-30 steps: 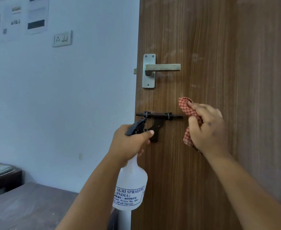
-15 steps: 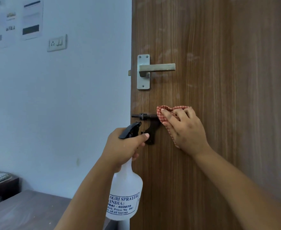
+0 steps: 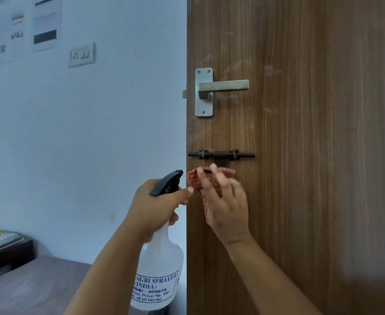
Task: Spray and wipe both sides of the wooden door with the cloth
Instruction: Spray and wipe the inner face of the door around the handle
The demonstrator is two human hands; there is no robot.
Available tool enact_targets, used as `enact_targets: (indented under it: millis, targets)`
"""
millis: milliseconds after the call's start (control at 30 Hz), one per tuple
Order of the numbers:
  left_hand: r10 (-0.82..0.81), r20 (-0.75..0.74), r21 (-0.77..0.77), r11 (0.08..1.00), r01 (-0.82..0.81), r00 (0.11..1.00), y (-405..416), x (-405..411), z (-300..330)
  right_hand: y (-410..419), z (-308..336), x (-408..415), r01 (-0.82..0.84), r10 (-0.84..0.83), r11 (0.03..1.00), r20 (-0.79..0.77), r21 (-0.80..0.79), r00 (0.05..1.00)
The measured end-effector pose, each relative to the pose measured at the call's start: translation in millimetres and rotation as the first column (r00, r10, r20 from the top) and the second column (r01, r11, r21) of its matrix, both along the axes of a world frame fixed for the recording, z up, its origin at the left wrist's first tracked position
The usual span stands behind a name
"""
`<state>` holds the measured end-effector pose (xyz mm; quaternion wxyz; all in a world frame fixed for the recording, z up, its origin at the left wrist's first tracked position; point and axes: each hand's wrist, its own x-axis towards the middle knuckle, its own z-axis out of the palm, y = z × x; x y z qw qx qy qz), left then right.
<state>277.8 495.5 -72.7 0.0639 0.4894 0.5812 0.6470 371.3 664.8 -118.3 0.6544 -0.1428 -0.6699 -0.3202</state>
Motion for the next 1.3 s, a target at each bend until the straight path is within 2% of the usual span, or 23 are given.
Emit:
enact_targets:
  millis: [67,133,233,333,500,600,667,733,800,933,1000,1067,1233,1300]
  targets:
    - [0.002,-0.011,-0.009,1.0,-0.002,1.0,1.1,-4.2,-0.8,4.0,23.9,1.6,0.051,-0.059,0.996,-0.124,-0.069,0.991]
    - [0.006,-0.016,-0.01,1.0,-0.006,1.0,4.0,-6.3,-0.6,11.3,40.3,3.3,0.066,-0.087,0.99,-0.174,-0.124,0.981]
    - [-0.009,-0.012,-0.001,1.0,0.009,1.0,10.9,-7.5,2.4,22.3,28.3,1.3,0.112,-0.121,0.991,-0.129,-0.078,0.984]
    - [-0.03,-0.005,-0.004,1.0,0.03,1.0,14.7,-4.1,2.6,20.8,-2.0,4.6,0.092,-0.094,0.994,-0.044,-0.063,0.995]
    - [-0.031,-0.002,-0.01,0.999,0.031,1.0,14.2,2.9,6.5,9.8,11.2,30.6,-0.097,0.116,0.98,0.105,-0.173,0.988]
    - [-0.052,-0.01,-0.042,0.998,0.051,0.999,10.1,2.9,17.8,1.9,15.9,45.2,-0.248,0.25,0.932,-0.027,-0.265,0.968]
    - [-0.075,-0.01,-0.048,0.996,0.074,0.997,6.9,2.7,25.7,-3.8,22.6,55.7,-0.321,0.287,0.92,-0.174,-0.226,0.942]
    - [-0.083,-0.032,-0.046,0.996,0.082,0.996,4.6,1.8,31.5,-11.6,37.8,59.9,-0.323,0.285,0.933,-0.221,-0.162,0.933]
    - [-0.058,-0.049,-0.044,0.997,0.056,0.997,4.0,1.2,34.4,-17.0,58.3,57.0,-0.241,0.217,0.957,-0.151,-0.16,0.964]
    - [-0.003,-0.029,-0.059,0.998,0.001,1.0,6.9,-4.1,30.2,-20.9,92.9,34.7,-0.071,0.094,0.977,0.109,-0.199,0.99]
    - [0.007,-0.04,-0.06,0.998,-0.009,0.999,9.0,-7.6,27.2,-24.3,98.5,16.0,0.067,-0.029,0.987,0.245,-0.149,0.969]
    - [0.029,-0.044,-0.055,0.998,-0.031,0.999,11.2,-9.1,24.3,-26.6,102.1,1.5,0.184,-0.15,0.98,0.318,-0.078,0.936]
    - [0.052,-0.041,-0.044,0.998,-0.054,0.998,15.7,-7.8,21.7,-42.1,126.7,-8.5,0.353,-0.315,0.936,0.437,-0.006,0.842]
    - [0.052,-0.048,-0.037,0.998,-0.054,0.997,17.4,-5.3,21.4,-44.2,131.0,-6.3,0.355,-0.324,0.934,0.48,0.028,0.815]
